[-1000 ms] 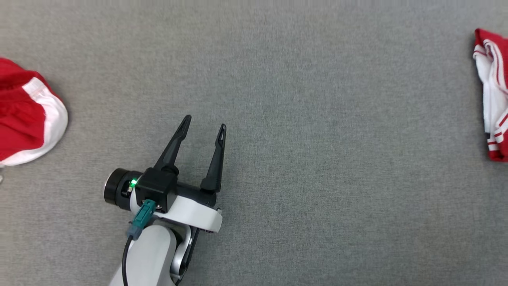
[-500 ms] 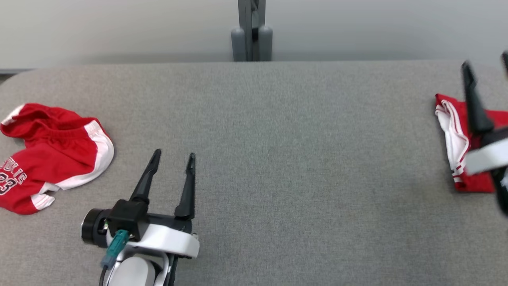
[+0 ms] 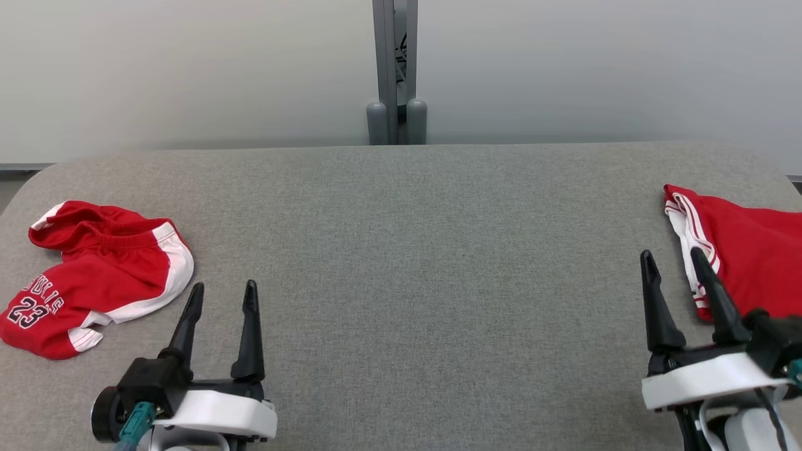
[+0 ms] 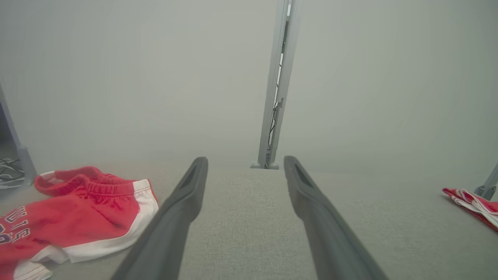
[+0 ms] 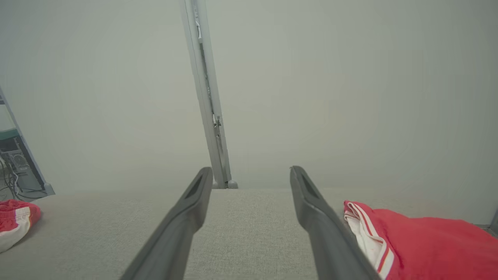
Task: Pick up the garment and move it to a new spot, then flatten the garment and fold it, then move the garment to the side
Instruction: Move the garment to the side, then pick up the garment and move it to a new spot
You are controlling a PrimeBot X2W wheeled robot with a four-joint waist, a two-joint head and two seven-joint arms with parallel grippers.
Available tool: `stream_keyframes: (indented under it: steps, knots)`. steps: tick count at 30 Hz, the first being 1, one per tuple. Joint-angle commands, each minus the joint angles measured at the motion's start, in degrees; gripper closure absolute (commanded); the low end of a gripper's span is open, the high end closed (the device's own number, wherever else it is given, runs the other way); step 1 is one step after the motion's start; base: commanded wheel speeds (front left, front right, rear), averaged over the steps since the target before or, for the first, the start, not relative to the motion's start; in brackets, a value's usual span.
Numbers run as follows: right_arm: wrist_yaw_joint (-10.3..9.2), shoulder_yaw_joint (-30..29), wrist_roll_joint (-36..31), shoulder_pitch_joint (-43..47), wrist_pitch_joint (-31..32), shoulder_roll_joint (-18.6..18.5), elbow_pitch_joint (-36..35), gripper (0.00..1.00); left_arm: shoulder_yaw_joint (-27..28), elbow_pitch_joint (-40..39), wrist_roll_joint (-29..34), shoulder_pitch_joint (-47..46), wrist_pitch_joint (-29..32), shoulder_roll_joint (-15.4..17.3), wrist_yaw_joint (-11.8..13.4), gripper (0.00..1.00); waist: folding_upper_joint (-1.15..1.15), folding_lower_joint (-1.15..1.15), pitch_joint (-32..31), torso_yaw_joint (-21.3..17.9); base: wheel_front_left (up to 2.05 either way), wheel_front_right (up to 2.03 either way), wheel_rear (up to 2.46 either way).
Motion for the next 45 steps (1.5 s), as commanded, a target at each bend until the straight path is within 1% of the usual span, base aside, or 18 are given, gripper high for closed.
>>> stream_keyframes:
  steps: [1, 3, 8, 10, 26, 30, 33, 41, 45]
  knots:
    - [0.02, -0.72, 0.99, 1.64, -0.27, 0.85, 0.03, 0.00, 0.86, 0.47, -0.96, 0.71, 0.02, 0.23, 0.03, 0.00, 0.00, 0.00, -0.16, -0.11, 0.00, 0.00, 0.00]
    - [0.02, -0.51, -0.83, 2.65, -0.28, 1.31, 0.44, 0.00, 1.06, 0.77, -1.53, 0.91, 0.02, 0.26, -0.20, 0.00, 0.00, 0.00, -0.33, -0.04, 0.00, 0.00, 0.00]
    - [0.02, -1.86, -1.68, 3.53, -0.27, 2.35, 0.43, 0.00, 1.10, 1.10, -1.59, 1.12, 0.02, 0.26, -0.31, 0.00, 0.00, 0.00, -0.63, 0.16, 0.00, 0.00, 0.00]
    - [0.02, -1.54, -2.23, 3.71, -0.27, 2.59, 0.42, 0.00, 0.94, 1.12, -1.57, 1.07, 0.02, 0.26, -0.27, 0.00, 0.00, 0.00, -0.68, 0.22, 0.00, 0.00, 0.00]
    - [0.02, -1.74, -2.60, 3.61, -0.27, 3.07, 1.40, 0.00, 0.21, 1.36, -1.20, 0.68, 0.02, 0.26, -0.53, 0.00, 0.00, 0.00, -0.99, 0.85, 0.00, 0.00, 0.00]
    - [0.02, -1.52, -2.33, 3.90, -0.27, 3.09, 1.42, 0.00, -0.55, 1.46, -1.42, 0.07, 0.02, 0.27, -0.76, 0.00, 0.00, 0.00, -0.71, 2.96, 0.00, 0.00, 0.00]
    - [0.02, -1.07, -2.32, 4.08, -0.27, 3.06, 1.31, 0.00, -0.85, 1.65, -1.55, -0.25, 0.02, 0.27, -0.81, 0.00, 0.00, 0.00, -0.63, 5.29, 0.00, 0.00, 0.00]
    - [0.02, 0.69, -2.12, 4.28, -0.27, 2.73, 1.61, 0.00, 0.12, 2.02, -0.48, 0.35, 0.02, 0.22, -0.92, 0.00, 0.00, 0.00, -0.72, 13.79, 0.00, 0.00, 0.00]
    - [0.02, 1.59, -1.73, 4.75, -0.27, 2.92, 1.89, 0.00, 1.54, 2.22, 0.25, 1.51, 0.02, 0.27, -1.32, 0.00, 0.00, 0.00, -1.58, 18.16, 0.00, 0.00, 0.00]
